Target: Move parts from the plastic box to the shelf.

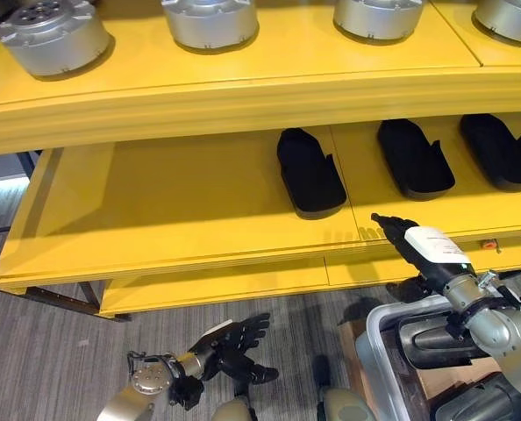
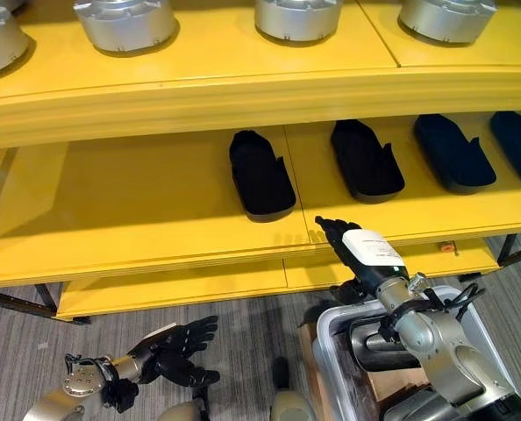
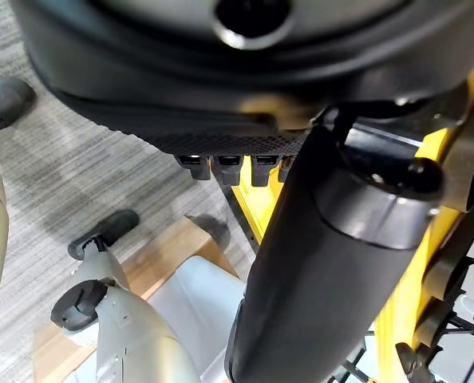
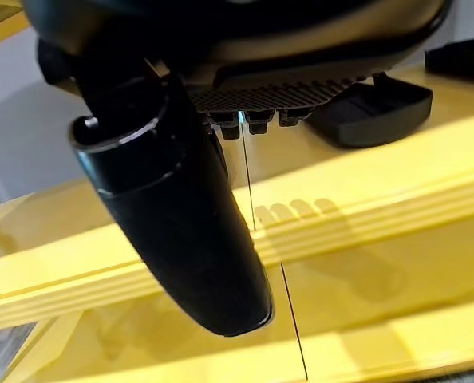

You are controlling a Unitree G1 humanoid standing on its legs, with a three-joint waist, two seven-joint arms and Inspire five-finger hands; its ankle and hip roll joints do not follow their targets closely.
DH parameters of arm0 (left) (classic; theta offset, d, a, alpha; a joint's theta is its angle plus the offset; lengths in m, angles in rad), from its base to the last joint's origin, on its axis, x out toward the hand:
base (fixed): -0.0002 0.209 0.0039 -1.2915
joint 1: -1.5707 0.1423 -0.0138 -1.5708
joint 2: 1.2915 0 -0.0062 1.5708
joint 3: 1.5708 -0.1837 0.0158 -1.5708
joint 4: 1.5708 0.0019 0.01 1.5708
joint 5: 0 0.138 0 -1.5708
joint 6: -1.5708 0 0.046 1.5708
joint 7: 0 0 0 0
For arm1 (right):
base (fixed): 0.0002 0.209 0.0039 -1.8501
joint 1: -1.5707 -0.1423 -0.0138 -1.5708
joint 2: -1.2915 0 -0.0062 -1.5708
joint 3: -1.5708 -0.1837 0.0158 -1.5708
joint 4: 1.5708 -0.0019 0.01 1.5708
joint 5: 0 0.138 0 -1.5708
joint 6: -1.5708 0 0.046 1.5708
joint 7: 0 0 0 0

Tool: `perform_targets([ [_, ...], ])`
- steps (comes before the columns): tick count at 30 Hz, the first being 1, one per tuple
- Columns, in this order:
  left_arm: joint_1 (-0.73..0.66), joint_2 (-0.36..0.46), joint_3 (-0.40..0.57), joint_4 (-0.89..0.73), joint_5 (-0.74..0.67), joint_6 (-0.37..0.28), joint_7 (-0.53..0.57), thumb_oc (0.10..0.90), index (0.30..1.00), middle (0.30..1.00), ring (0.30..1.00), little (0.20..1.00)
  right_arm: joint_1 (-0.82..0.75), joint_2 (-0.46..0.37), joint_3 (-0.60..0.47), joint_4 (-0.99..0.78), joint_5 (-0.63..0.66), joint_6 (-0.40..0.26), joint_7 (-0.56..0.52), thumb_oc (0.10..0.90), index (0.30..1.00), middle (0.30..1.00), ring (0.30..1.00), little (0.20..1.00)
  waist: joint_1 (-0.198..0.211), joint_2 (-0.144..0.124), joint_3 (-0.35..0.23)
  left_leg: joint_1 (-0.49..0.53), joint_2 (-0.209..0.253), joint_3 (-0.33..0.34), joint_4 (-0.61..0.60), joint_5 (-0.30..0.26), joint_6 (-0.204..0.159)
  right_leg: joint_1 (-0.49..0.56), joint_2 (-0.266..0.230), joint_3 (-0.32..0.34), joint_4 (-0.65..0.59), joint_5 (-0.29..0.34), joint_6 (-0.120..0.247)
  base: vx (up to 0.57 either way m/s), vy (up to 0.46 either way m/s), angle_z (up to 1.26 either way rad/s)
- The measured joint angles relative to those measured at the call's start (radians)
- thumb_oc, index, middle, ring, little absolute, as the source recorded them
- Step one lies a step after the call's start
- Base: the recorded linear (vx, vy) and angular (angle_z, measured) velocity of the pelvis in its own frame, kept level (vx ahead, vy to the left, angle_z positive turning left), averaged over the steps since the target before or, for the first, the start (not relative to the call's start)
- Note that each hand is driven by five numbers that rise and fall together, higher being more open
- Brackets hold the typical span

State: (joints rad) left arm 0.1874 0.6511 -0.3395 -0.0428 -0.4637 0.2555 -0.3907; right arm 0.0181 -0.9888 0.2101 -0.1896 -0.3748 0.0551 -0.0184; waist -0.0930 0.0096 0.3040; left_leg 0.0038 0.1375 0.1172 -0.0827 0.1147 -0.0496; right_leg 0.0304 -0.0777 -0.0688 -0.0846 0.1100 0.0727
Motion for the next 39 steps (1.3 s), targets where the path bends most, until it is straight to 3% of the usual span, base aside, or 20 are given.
perform_targets([
  [8,0.001,0.001,0.005,-0.003,0.007,0.031,-0.024,0.9,1.0,1.0,1.0,1.0,-0.011,0.002,0.027,0.002,-0.055,0.0,0.001,0.9,1.0,1.0,1.0,1.0,0.016,-0.002,0.0,0.015,-0.003,-0.012,0.0,-0.001,-0.001,0.022,-0.004,-0.014,0.0,-0.003,0.0,0.05,-0.013,0.05],
  [13,0.001,0.001,0.012,-0.007,0.008,0.048,-0.057,0.9,1.0,1.0,1.0,1.0,-0.077,0.014,0.096,0.049,-0.078,0.004,0.037,0.9,1.0,1.0,1.0,1.0,0.019,-0.003,0.0,0.035,-0.001,-0.015,0.0,-0.004,-0.003,0.044,-0.004,-0.019,0.0,-0.01,-0.002,0.06,-0.006,0.02],
  [21,0.002,0.002,0.012,-0.007,0.038,0.049,-0.072,0.9,1.0,1.0,1.0,1.0,-0.106,0.037,0.175,0.125,-0.096,0.007,0.095,0.9,1.0,1.0,1.0,1.0,0.045,-0.003,-0.001,0.035,-0.001,-0.019,0.0,-0.004,-0.003,0.047,-0.004,-0.023,0.0,-0.01,-0.002,0.02,-0.003,0.01],
  [39,0.0,0.001,0.01,-0.007,0.047,0.052,-0.101,0.9,1.0,1.0,1.0,1.0,-0.181,0.118,0.249,0.251,-0.175,0.017,0.101,0.9,1.0,1.0,1.0,1.0,0.051,-0.001,-0.002,0.053,-0.002,-0.021,-0.001,-0.004,-0.003,0.066,-0.004,-0.024,0.0,-0.011,-0.002,0.01,-0.005,0.0],
])
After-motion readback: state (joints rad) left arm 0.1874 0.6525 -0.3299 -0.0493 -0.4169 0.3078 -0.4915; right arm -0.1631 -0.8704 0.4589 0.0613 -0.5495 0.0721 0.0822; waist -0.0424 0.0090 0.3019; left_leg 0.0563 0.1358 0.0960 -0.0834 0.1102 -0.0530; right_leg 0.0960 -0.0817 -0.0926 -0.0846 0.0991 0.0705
